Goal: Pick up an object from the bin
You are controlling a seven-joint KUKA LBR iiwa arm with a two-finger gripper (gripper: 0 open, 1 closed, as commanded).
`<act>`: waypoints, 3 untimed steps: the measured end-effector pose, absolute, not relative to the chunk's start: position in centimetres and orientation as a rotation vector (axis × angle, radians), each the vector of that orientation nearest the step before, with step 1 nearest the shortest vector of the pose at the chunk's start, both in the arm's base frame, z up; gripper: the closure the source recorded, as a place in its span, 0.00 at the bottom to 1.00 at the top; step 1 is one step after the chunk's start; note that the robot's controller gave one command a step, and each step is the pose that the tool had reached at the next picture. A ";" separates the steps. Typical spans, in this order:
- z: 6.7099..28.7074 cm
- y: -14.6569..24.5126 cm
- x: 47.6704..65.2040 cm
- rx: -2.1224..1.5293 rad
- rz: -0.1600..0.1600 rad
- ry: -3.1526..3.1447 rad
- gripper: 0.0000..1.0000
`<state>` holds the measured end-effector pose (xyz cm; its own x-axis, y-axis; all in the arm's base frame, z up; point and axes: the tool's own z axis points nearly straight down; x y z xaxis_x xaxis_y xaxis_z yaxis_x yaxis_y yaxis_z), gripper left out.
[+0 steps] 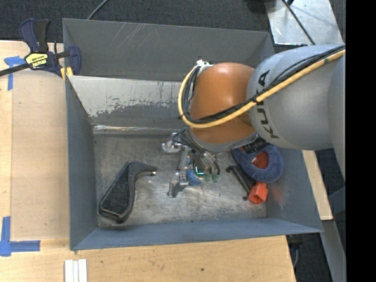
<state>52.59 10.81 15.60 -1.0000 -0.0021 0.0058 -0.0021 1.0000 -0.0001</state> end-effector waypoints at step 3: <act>21.2 18.2 57.5 0.181 -0.001 -3.144 1.00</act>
Offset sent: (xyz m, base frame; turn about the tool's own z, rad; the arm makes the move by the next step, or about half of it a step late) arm 0.0189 0.0591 -0.0860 -0.1211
